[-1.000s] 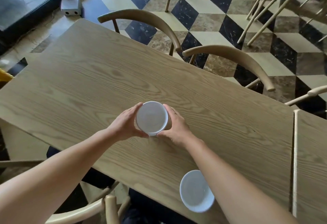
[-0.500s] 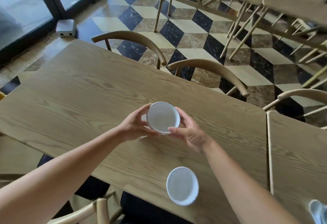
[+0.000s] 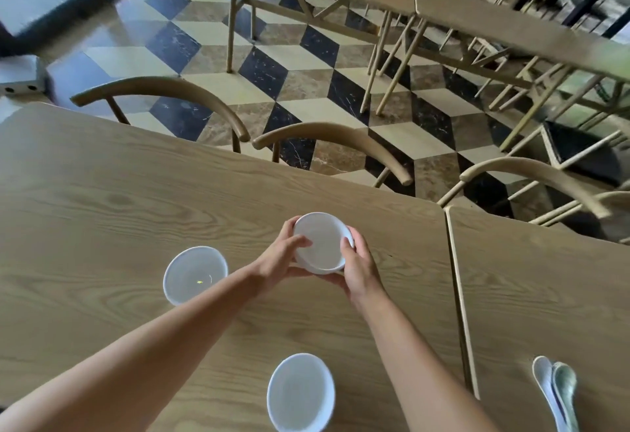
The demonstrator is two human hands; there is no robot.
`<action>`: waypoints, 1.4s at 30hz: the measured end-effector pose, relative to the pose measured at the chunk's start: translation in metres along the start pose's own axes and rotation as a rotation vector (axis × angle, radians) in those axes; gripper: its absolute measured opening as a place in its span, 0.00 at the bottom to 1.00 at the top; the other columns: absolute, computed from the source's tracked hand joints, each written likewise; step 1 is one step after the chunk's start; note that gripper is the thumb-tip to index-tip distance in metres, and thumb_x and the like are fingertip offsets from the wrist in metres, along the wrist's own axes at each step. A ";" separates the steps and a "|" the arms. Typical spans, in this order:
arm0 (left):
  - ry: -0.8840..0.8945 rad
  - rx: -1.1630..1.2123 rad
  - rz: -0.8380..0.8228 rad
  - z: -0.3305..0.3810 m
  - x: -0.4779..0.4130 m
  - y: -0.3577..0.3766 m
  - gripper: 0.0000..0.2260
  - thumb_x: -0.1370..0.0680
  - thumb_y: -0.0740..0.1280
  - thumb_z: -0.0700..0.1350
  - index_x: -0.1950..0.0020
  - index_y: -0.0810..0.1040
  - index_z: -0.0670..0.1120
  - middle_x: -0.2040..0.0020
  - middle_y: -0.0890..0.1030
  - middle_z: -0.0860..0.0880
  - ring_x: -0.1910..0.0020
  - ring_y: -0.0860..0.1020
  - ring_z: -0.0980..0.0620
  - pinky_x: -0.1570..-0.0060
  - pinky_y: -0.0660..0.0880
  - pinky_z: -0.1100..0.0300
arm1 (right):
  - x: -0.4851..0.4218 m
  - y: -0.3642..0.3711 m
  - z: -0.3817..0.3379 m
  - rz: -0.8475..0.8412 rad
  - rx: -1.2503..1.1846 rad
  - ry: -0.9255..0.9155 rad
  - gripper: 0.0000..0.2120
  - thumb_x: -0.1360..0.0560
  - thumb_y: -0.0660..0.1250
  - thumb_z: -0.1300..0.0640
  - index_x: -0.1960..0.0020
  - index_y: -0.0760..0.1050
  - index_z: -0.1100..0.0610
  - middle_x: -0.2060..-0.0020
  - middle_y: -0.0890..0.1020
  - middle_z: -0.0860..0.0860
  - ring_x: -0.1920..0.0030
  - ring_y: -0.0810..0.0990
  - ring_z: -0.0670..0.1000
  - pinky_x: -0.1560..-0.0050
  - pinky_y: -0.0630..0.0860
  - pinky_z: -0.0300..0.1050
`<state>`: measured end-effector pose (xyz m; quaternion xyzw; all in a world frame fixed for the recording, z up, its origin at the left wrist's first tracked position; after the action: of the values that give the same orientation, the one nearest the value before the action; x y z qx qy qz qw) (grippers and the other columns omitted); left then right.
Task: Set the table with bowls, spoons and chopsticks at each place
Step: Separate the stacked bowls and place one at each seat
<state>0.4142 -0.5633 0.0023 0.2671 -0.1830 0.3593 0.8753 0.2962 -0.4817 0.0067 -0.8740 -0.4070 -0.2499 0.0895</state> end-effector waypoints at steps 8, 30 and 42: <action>0.021 -0.140 0.167 0.008 -0.079 -0.017 0.18 0.21 0.55 0.42 0.33 0.71 0.56 0.36 0.72 0.45 0.39 0.74 0.43 0.58 0.82 0.51 | -0.073 0.002 0.004 0.101 0.121 0.036 0.16 0.16 0.54 0.55 0.29 0.67 0.46 0.37 0.74 0.54 0.39 0.76 0.56 0.49 0.83 0.61; 0.195 -0.393 0.185 0.015 -0.216 -0.038 0.15 0.20 0.56 0.48 0.35 0.71 0.59 0.38 0.76 0.49 0.46 0.76 0.48 0.62 0.79 0.62 | -0.211 -0.012 0.011 0.096 -0.050 0.131 0.17 0.15 0.53 0.51 0.27 0.66 0.50 0.35 0.74 0.57 0.38 0.76 0.60 0.59 0.84 0.59; 0.130 -0.247 0.155 0.006 -0.215 -0.042 0.14 0.16 0.55 0.47 0.34 0.72 0.61 0.38 0.75 0.45 0.58 0.83 0.33 0.66 0.83 0.46 | -0.206 -0.015 0.012 0.097 -0.115 0.202 0.19 0.15 0.55 0.51 0.25 0.64 0.48 0.35 0.73 0.55 0.41 0.78 0.60 0.57 0.84 0.58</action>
<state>0.2994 -0.7061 -0.1175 0.1187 -0.1887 0.4169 0.8812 0.1773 -0.6056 -0.1094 -0.8667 -0.3381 -0.3551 0.0919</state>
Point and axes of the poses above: each hand's wrist, its own x-axis away from the middle knuckle, its own y-axis out of the palm, z = x × y, the point moved 6 cm from there along -x, towards the middle knuckle
